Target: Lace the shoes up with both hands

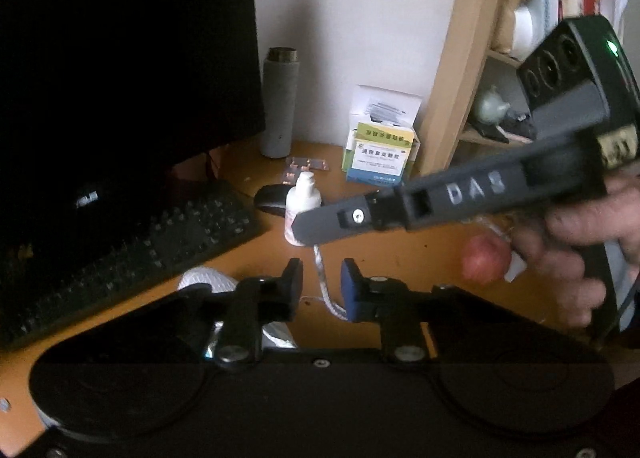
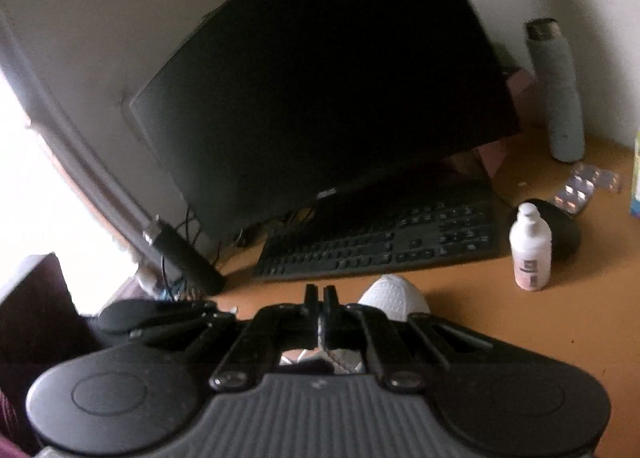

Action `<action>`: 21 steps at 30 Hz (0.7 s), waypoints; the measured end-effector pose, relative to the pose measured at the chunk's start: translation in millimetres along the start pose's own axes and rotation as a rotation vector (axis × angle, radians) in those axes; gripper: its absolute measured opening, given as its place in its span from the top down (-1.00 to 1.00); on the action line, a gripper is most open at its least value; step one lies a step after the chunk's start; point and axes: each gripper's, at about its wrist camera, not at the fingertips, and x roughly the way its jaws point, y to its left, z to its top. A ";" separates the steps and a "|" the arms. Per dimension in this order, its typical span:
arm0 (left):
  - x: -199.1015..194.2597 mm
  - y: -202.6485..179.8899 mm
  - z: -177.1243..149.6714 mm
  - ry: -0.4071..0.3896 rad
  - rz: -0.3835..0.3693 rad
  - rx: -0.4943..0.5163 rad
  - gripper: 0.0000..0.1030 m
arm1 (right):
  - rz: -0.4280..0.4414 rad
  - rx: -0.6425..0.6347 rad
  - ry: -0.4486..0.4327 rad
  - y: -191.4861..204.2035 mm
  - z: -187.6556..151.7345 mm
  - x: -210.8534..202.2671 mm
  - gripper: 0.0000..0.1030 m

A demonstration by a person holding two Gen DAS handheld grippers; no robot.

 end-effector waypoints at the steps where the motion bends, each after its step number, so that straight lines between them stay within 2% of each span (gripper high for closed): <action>1: 0.4 1.4 0.2 -0.003 0.005 -0.008 0.98 | 0.005 -0.013 0.010 2.6 0.3 2.4 0.95; 3: 1.9 5.5 -0.5 -0.002 0.005 -0.030 0.98 | 0.003 -0.028 0.018 4.6 -1.0 6.5 0.93; 6: 3.5 22.6 -3.7 0.001 0.014 -0.122 0.98 | 0.013 -0.014 0.000 5.7 0.1 3.7 0.84; 8: 2.8 35.4 -4.8 -0.007 0.025 -0.190 0.98 | 0.011 -0.005 -0.018 5.2 1.9 -1.3 0.62; 9: 1.9 39.6 -4.6 -0.013 0.028 -0.216 0.98 | 0.008 -0.008 -0.030 4.2 2.7 -6.1 0.60; 11: -1.7 54.2 -4.5 -0.024 0.006 -0.314 0.98 | -0.039 -0.120 0.005 10.4 -0.3 -8.3 0.59; 16: -2.9 64.4 -6.1 -0.018 -0.062 -0.426 0.98 | -0.142 -0.497 0.119 42.8 -30.7 16.4 0.60; 21: -3.8 60.1 -6.9 -0.009 -0.097 -0.435 0.98 | -0.159 -0.578 0.097 53.4 -43.3 36.9 0.59</action>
